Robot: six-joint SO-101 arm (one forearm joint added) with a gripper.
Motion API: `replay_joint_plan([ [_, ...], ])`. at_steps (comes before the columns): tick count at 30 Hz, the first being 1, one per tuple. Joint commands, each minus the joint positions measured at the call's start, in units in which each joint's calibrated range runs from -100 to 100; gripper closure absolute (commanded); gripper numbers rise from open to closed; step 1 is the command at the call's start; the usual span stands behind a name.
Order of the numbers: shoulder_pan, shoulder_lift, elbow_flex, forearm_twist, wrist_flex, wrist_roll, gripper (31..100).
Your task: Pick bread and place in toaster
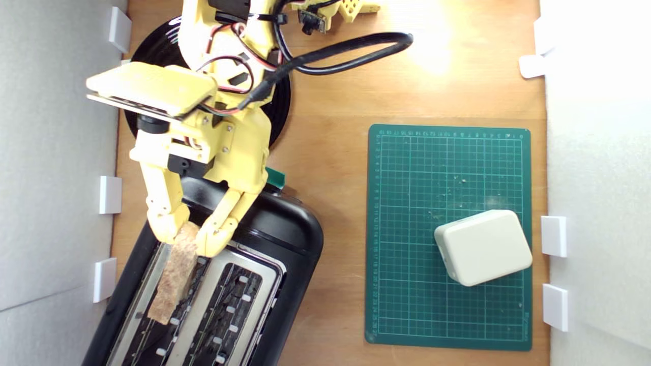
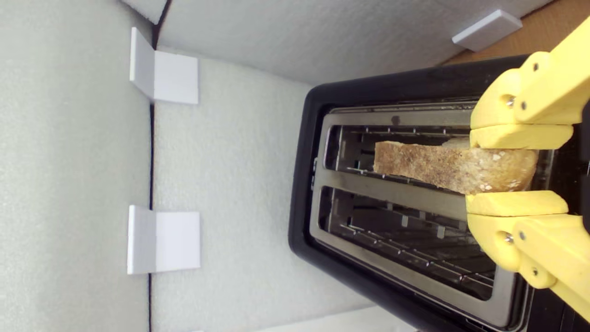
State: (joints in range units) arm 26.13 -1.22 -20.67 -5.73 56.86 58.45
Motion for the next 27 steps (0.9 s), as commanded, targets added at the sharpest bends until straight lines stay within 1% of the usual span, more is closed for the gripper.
replay_joint_plan([
  [1, 6.1, 2.7, -0.1, -2.2, 1.5, 1.0, 77.4],
  [5, 6.4, 6.5, -0.1, -1.3, 1.4, 0.6, 77.4],
  [11, 6.5, 11.9, -0.4, -1.2, 1.3, 0.7, 77.4],
  [15, 6.5, 13.9, -0.3, -0.9, 1.3, 0.9, 77.4],
  [17, 6.5, 15.2, -0.3, 0.5, 1.3, 0.7, 77.4],
  [22, 6.4, 16.4, -0.4, 0.5, 1.3, 0.6, 77.2],
  [24, 6.4, 16.4, -0.4, -0.1, 1.3, 0.7, 74.4],
  [27, 6.4, 16.3, -0.5, -0.4, 1.3, 0.8, 64.8],
])
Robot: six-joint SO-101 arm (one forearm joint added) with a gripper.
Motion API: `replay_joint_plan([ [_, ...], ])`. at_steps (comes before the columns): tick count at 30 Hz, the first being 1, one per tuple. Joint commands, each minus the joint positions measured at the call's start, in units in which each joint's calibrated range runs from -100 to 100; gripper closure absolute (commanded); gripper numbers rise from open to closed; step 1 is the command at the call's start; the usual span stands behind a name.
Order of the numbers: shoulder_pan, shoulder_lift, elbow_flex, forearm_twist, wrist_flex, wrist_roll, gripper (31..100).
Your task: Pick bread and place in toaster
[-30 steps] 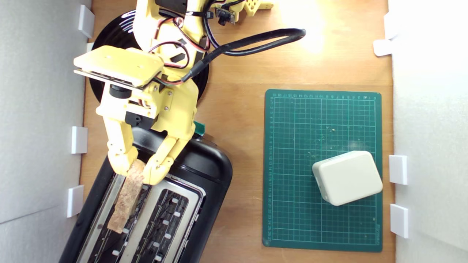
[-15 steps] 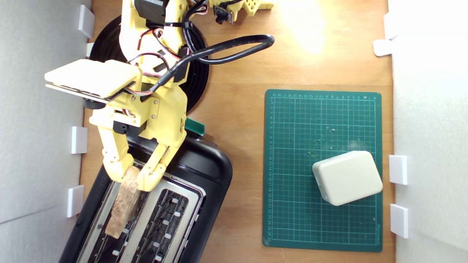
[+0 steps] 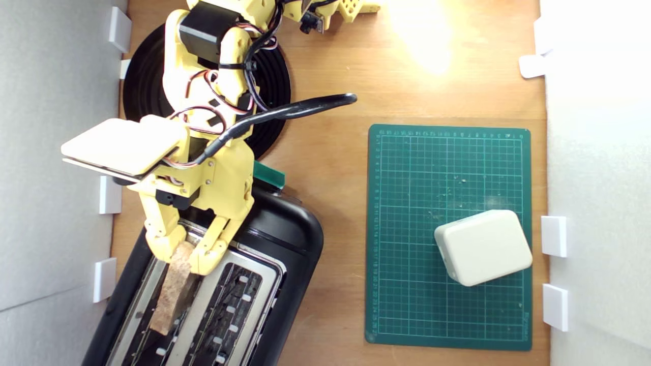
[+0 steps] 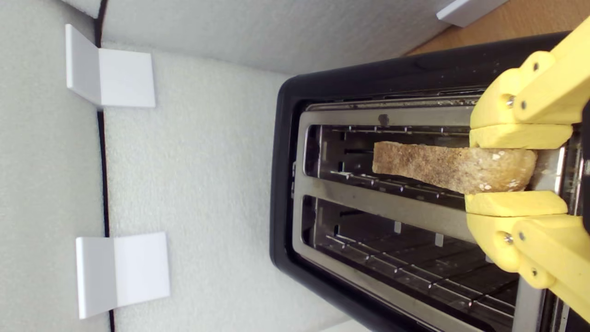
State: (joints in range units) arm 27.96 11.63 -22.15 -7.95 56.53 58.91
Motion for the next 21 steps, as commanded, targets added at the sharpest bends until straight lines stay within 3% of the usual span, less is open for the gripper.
replay_joint_plan([
  [1, 4.5, 3.4, 0.9, 1.8, 1.7, 0.3, 62.7],
  [5, 4.4, 3.2, 0.9, 1.8, 1.7, 0.4, 55.0],
  [9, 4.3, 0.3, 0.9, 1.5, 1.7, 0.5, 53.3],
  [15, 3.9, -7.3, 1.1, -1.6, 1.8, 0.1, 53.7],
  [21, 3.5, -14.7, 1.2, -7.8, 2.0, 0.1, 53.9],
])
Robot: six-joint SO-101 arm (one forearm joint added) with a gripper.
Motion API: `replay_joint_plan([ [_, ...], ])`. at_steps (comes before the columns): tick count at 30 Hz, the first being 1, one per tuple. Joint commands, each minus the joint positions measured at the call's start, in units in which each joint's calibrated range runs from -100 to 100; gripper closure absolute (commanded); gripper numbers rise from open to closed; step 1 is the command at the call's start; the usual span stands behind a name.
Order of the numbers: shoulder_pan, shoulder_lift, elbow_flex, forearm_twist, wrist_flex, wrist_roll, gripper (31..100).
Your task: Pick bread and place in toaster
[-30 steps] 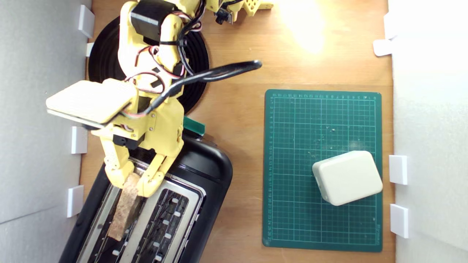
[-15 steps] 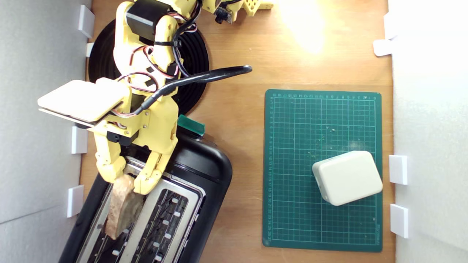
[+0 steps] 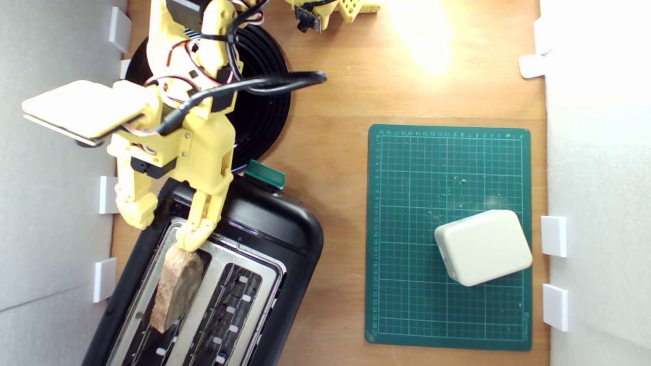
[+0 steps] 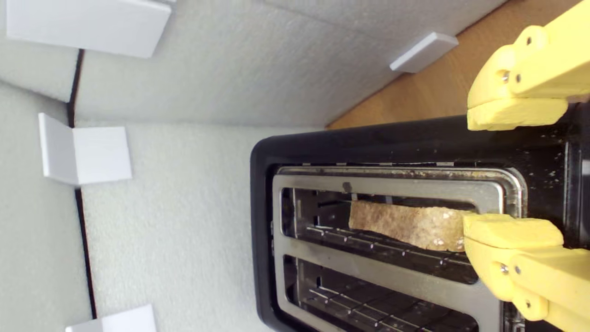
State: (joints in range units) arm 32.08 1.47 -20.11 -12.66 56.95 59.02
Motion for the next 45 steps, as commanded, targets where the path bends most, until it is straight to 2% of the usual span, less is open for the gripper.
replay_joint_plan([
  [1, -1.2, -5.5, -0.7, -3.4, 1.6, 0.0, 53.9],
  [10, -6.5, -14.4, -0.6, -2.8, 1.5, -6.6, 53.9],
  [17, -11.0, -21.6, -0.5, -1.9, 1.4, -16.4, 54.0],
  [19, -13.3, -23.2, -0.5, 0.2, 1.4, -19.6, 54.0],
  [23, -19.5, -26.0, 0.0, 7.6, 1.4, -28.1, 54.0],
  [26, -23.1, -28.3, 0.0, 11.0, 1.5, -33.6, 54.3],
  [30, -26.5, -30.8, 0.2, 11.6, 1.8, -39.2, 61.5],
  [34, -28.5, -32.7, 1.0, 11.6, 2.1, -42.4, 69.0],
  [38, -31.0, -37.6, 10.5, 11.7, 2.0, -43.8, 73.4],
  [45, -32.5, -50.2, 31.3, 10.8, 1.8, -44.5, 77.9],
])
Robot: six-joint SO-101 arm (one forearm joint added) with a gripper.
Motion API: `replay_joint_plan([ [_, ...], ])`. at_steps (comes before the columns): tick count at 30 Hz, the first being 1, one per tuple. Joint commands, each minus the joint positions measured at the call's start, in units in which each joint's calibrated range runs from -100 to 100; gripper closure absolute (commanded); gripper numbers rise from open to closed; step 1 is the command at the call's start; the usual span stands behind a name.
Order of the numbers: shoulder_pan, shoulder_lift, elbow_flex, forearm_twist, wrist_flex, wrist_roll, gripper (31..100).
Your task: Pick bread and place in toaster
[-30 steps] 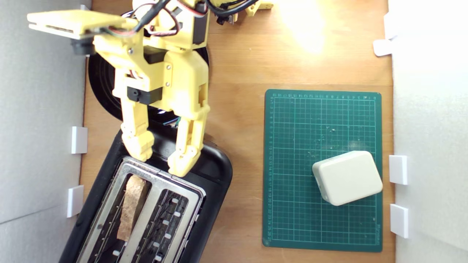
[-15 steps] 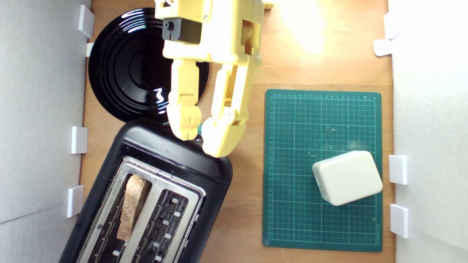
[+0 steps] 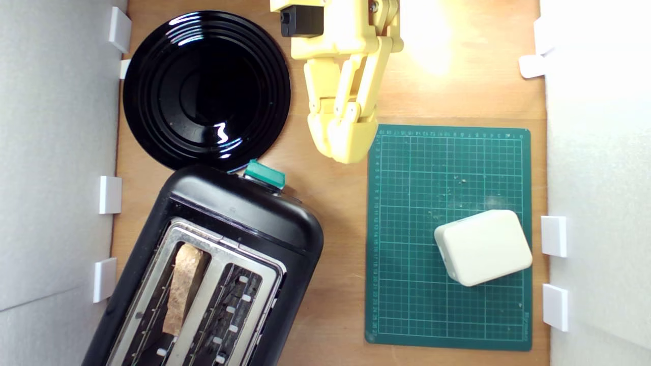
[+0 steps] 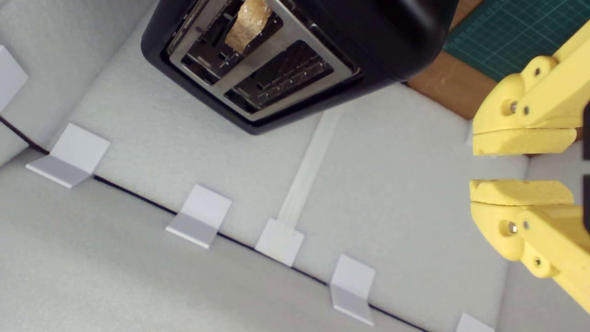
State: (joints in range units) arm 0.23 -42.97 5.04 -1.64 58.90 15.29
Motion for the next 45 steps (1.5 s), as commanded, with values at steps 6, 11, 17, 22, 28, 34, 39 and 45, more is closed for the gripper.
replay_joint_plan([
  [6, -0.6, -14.7, 19.4, 0.2, -0.3, -2.6, 84.9],
  [11, -2.7, -22.3, 30.9, 0.0, -0.6, -2.6, 86.9],
  [17, -4.4, -29.8, 42.5, 0.6, -3.0, -5.7, 86.9],
  [22, -6.4, -33.9, 50.0, 0.6, -4.5, -6.1, 86.9],
  [28, -6.6, -38.8, 56.7, -0.5, -4.6, -6.2, 87.0],
  [34, -6.7, -41.9, 60.1, -1.7, -4.5, -6.1, 87.0],
  [39, -8.3, -44.8, 63.3, -1.8, -4.5, -5.9, 87.0],
  [45, -8.6, -53.3, 73.0, -1.4, -4.5, -5.6, 87.0],
])
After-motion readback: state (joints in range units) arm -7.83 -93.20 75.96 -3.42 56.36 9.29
